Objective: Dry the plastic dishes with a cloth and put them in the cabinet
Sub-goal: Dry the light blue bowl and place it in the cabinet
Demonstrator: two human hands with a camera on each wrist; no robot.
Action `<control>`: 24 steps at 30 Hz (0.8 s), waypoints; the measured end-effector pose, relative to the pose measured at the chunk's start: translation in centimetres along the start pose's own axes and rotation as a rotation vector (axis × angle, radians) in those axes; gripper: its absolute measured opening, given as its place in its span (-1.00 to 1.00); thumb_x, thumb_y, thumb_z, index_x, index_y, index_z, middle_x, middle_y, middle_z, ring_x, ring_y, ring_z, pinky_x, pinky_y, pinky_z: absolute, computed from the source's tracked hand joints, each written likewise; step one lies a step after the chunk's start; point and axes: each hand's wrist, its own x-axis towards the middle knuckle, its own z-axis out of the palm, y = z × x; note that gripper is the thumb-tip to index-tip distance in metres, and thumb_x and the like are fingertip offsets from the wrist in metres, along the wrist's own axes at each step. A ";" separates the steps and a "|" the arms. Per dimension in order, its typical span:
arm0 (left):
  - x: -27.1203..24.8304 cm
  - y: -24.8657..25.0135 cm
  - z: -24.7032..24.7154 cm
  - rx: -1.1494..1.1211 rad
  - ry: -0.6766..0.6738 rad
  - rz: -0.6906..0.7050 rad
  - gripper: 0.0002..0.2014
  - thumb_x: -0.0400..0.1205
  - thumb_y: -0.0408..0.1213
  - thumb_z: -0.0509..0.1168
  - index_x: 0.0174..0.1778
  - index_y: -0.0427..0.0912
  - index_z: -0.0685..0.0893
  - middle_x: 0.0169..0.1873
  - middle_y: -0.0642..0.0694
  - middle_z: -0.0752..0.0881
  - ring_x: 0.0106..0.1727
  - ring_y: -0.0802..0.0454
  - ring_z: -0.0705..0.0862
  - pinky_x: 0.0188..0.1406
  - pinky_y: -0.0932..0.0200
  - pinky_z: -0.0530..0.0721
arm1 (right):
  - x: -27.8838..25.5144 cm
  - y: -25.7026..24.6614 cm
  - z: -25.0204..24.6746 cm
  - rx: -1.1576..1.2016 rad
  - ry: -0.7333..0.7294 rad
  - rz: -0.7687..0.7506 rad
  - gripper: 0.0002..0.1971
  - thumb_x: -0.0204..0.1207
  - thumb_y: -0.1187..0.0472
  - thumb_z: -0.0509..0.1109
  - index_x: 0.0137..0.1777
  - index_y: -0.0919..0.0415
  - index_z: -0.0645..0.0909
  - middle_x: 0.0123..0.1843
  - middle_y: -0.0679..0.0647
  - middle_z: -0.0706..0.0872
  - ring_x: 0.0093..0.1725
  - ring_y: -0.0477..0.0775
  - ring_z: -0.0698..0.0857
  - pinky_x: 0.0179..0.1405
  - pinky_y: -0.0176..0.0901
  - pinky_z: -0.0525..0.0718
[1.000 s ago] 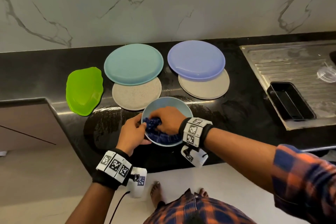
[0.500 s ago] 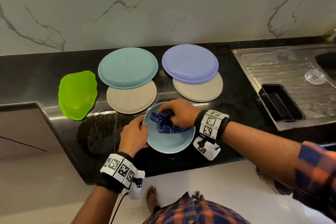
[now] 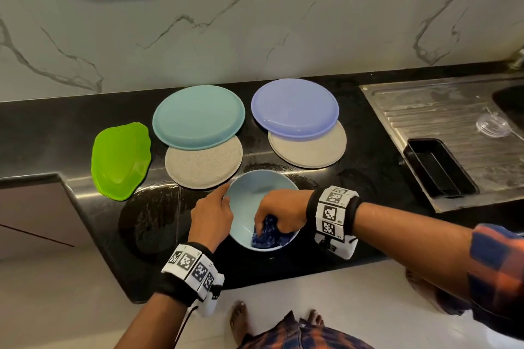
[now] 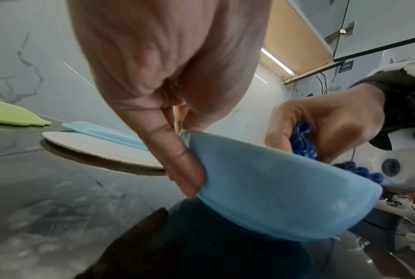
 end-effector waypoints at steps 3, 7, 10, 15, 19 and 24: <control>0.0 0.4 0.3 -0.009 0.004 -0.018 -0.59 0.78 -0.22 0.11 0.56 0.04 0.49 0.24 -0.29 0.73 0.27 -0.36 0.64 0.22 -0.16 0.55 | 0.1 0.7 -0.4 -0.086 0.046 -0.020 -0.45 0.33 0.45 0.35 0.23 -0.07 0.77 0.16 0.00 0.81 0.18 0.16 0.70 0.23 0.03 0.64; -0.4 -0.3 0.8 -0.024 -0.028 -0.101 -0.39 0.73 0.12 0.07 0.69 -0.01 0.18 -0.05 -0.29 0.79 -0.05 -0.31 0.78 0.15 -0.21 0.65 | 0.6 1.2 -0.7 -0.235 0.240 -0.079 -0.51 0.40 0.33 0.45 0.31 -0.10 0.72 0.08 0.04 0.79 0.18 0.17 0.65 0.03 0.03 0.65; -1.2 -0.1 1.1 -0.116 -0.078 -0.141 -0.38 0.74 0.03 0.14 0.69 0.10 0.06 -0.15 -0.21 0.75 -0.52 -0.08 0.77 -0.37 0.01 0.79 | 1.1 1.4 -1.3 -0.408 0.332 -0.125 -0.52 0.37 0.22 0.58 0.31 -0.09 0.70 0.19 -0.08 0.78 0.28 0.16 0.59 -0.05 -0.02 0.56; -1.3 0.7 1.5 0.025 -0.091 -0.099 -0.38 0.74 -0.25 0.09 0.69 0.19 0.05 -0.20 -0.23 0.69 -0.33 -0.15 0.65 -0.30 0.04 0.58 | 2.6 1.9 -1.0 -0.721 0.411 -0.153 -0.80 0.51 0.19 0.49 0.11 -0.02 0.74 0.14 -0.09 0.77 0.29 0.25 0.61 -0.05 0.07 0.51; -1.0 0.5 1.5 0.131 -0.080 -0.099 -0.39 0.74 -0.24 0.11 0.71 0.09 0.07 0.00 -0.36 0.72 -0.01 -0.37 0.69 -0.13 -0.03 0.49 | 3.1 2.1 -0.5 -0.857 0.403 -0.023 -0.96 0.53 0.10 0.46 -0.08 -0.02 0.74 0.07 -0.06 0.77 0.25 0.20 0.63 -0.03 0.03 0.56; -1.3 0.6 1.6 0.169 -0.050 -0.093 -0.43 0.74 -0.23 0.10 0.68 0.08 0.11 0.09 -0.37 0.71 0.10 -0.41 0.68 -0.05 -0.09 0.50 | 1.4 1.8 -0.4 -0.725 0.247 0.090 -0.74 0.59 0.02 0.38 0.21 0.08 0.66 0.12 0.10 0.77 0.15 0.25 0.66 0.03 0.05 0.59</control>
